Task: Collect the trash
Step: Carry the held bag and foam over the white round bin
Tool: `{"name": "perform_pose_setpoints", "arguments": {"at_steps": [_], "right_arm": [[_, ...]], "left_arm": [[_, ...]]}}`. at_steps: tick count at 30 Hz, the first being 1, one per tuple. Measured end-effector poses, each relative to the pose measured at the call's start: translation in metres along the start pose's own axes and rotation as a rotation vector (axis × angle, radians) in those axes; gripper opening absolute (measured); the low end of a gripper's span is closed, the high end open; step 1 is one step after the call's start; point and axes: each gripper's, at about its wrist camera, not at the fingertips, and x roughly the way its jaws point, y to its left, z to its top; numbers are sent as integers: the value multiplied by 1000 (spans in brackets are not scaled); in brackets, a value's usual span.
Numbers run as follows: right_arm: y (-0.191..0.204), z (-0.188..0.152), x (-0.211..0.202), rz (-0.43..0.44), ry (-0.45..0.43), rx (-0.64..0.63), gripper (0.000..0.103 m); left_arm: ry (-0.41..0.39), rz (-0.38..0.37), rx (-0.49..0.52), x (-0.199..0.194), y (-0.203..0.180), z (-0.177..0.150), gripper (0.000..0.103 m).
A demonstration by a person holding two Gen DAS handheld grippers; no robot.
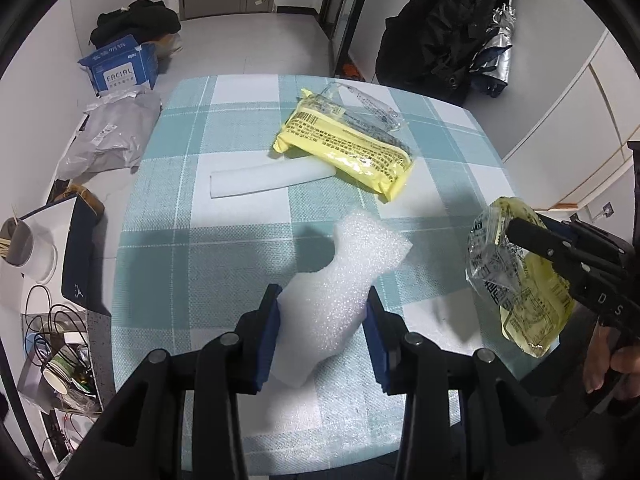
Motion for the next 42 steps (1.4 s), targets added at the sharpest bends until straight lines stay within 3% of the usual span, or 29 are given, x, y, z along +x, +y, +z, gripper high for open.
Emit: {"name": "perform_pose_setpoints", "arguments": {"at_steps": [11, 23, 33, 42], "right_arm": [[2, 7, -28, -18, -58, 14, 25], [-27, 38, -103, -28, -208, 40, 25], [-66, 59, -183, -47, -349, 67, 25], [-130, 50, -219, -104, -378, 139, 25]], "left_arm": [[-68, -82, -43, -27, -3, 6, 34], [-164, -108, -15, -56, -29, 26, 34], [-267, -169, 59, -92, -86, 61, 34], [-265, -236, 155, -80, -147, 90, 34]]}}
